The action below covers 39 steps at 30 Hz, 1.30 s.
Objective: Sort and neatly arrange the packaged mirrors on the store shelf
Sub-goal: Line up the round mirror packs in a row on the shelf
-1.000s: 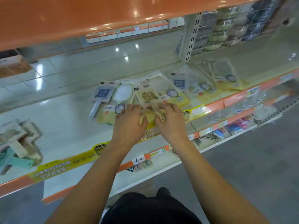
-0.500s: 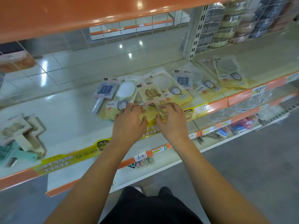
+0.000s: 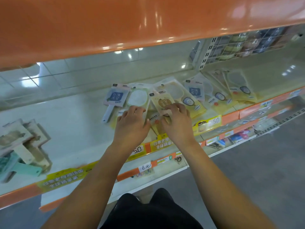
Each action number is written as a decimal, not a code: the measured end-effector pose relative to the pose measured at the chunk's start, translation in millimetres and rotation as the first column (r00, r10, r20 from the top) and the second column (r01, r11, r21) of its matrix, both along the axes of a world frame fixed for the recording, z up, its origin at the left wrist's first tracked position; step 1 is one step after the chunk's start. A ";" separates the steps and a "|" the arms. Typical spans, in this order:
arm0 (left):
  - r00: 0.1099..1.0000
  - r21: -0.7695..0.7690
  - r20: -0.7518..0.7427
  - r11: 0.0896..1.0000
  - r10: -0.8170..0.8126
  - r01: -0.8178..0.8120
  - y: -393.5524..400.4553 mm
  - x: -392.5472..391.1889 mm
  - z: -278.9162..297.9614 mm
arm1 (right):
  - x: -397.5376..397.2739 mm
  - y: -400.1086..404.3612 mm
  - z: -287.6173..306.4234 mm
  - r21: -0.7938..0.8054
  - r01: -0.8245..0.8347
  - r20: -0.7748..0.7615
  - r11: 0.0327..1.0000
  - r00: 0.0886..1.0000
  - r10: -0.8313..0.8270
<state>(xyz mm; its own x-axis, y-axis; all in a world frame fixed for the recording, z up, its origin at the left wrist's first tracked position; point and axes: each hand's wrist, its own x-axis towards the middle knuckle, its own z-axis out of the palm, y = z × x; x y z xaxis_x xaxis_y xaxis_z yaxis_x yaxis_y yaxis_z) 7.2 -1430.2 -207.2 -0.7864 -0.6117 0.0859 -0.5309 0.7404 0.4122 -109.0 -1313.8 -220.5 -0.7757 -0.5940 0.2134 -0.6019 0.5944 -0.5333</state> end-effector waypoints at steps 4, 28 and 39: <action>1.000 0.022 0.000 1.000 -0.012 0.012 -3.6 -0.1 -0.5 | -8.4 -9.1 0.3 0.003 0.019 -0.005 1.000 1.000 -0.019; 0.985 -0.059 0.104 0.989 0.139 -0.133 25.0 -47.4 10.3 | -62.2 -12.4 -24.3 0.091 -0.179 0.044 0.980 0.984 0.175; 0.945 -0.135 0.035 0.939 0.324 -0.317 44.1 -19.4 7.8 | -52.7 -17.3 -7.7 0.005 -0.311 0.023 0.950 0.950 0.311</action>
<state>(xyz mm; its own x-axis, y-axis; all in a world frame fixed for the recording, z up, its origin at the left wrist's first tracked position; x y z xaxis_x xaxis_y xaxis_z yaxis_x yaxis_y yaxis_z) -12.3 -1386.1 -199.4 -0.5561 -0.8193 0.1399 -0.7682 0.5709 0.2897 -161.7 -1331.1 -228.3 -0.5567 -0.8081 0.1925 -0.7459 0.3843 -0.5440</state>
